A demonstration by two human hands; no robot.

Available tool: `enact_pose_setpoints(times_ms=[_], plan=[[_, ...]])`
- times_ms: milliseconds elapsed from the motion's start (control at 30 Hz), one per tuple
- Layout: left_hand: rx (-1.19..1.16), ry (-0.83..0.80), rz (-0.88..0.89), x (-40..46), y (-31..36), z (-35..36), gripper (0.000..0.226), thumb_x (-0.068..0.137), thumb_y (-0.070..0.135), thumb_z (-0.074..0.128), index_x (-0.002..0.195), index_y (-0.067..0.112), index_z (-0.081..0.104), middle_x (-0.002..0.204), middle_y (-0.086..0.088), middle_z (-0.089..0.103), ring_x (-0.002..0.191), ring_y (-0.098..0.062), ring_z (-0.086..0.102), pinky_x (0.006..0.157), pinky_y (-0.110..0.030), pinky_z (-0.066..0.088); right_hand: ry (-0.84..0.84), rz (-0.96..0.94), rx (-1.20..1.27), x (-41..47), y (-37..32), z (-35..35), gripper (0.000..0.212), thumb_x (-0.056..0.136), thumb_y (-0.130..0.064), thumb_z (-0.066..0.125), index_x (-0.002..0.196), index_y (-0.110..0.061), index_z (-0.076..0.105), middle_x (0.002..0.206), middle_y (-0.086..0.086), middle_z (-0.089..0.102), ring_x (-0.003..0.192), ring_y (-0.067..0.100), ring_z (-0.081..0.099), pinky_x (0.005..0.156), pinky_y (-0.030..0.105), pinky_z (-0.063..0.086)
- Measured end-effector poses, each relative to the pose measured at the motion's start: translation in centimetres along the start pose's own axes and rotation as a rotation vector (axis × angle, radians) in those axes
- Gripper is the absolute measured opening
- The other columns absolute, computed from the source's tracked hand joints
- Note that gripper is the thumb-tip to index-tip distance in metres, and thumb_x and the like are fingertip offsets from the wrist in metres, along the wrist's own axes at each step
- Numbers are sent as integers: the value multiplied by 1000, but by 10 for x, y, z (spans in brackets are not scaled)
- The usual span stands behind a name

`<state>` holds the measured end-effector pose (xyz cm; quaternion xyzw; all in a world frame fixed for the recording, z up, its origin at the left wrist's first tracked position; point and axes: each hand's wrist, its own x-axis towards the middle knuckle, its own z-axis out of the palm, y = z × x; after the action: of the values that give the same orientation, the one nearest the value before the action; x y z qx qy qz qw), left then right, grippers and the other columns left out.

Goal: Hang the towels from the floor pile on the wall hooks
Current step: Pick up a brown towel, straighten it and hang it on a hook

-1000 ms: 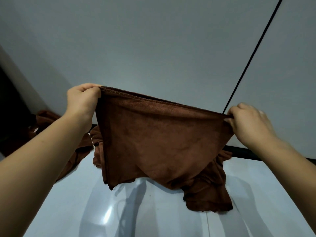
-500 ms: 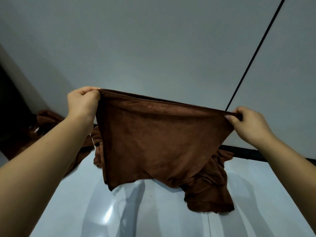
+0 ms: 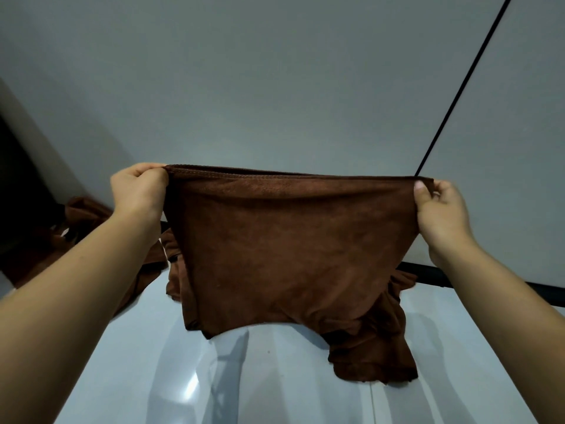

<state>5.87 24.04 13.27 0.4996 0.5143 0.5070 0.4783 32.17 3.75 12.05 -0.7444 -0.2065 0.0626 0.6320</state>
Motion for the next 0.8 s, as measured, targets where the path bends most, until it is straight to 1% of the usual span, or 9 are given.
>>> enact_pose_setpoints(times_ms=[133,267,333,400,467,567,667,733,800], plan=[[92,-16,17,5,-6,-5,36,85,-6,37,66,20,55,65,-2,48,57,-12,43,47,-20,39,38,-169,-14,-6,-15,5,8,99,-24,44,105,-20,48,86,-8,54,76,3,52,71,19,43],[226,-48,77,14,-26,-11,35,81,-9,35,62,15,51,59,-10,44,52,-19,40,34,-12,33,9,-192,72,-17,-37,7,4,95,-23,54,92,-22,57,84,-8,62,78,4,60,77,23,50],[312,-63,74,18,-36,-13,34,80,-9,37,61,15,51,59,-10,45,55,-25,42,43,-17,39,-54,-158,155,-23,-47,9,3,92,-21,59,92,-20,63,84,-5,66,77,5,64,78,24,54],[396,-132,55,19,-43,-13,32,79,-11,39,60,12,51,58,-11,46,62,-27,44,55,-26,38,-145,-139,186,-29,-56,12,13,90,-21,61,100,-13,65,88,-1,69,80,9,66,79,26,55],[528,-251,62,16,-47,-12,31,78,-12,40,60,10,53,58,-11,48,63,-27,45,57,-29,36,-224,-143,191,-35,-62,16,16,89,-21,63,101,-12,67,90,1,70,82,10,67,80,27,56],[717,-470,42,6,-44,-5,27,82,-8,46,64,10,57,64,-9,53,70,-27,50,65,-28,40,-323,-183,181,-45,-70,22,9,88,-19,64,95,-15,68,88,-1,70,83,10,66,84,29,54],[663,-657,-30,-12,-30,11,18,89,3,54,73,11,59,76,-9,58,70,-20,52,66,-25,42,-413,-223,170,-54,-76,28,5,86,-16,65,89,-17,69,83,-3,69,79,8,64,82,28,53],[547,-765,-22,-25,-13,24,13,92,12,55,82,15,62,86,-3,64,77,-15,58,75,-25,46,-455,-219,173,-57,-77,32,4,84,-16,67,87,-19,69,80,-5,69,78,7,64,80,26,53],[418,-883,-2,-40,7,35,12,92,15,54,92,20,64,97,3,67,92,-11,61,89,-30,45,-485,-218,177,-59,-77,36,6,83,-15,68,83,-22,70,75,-9,70,75,5,65,77,23,53]])
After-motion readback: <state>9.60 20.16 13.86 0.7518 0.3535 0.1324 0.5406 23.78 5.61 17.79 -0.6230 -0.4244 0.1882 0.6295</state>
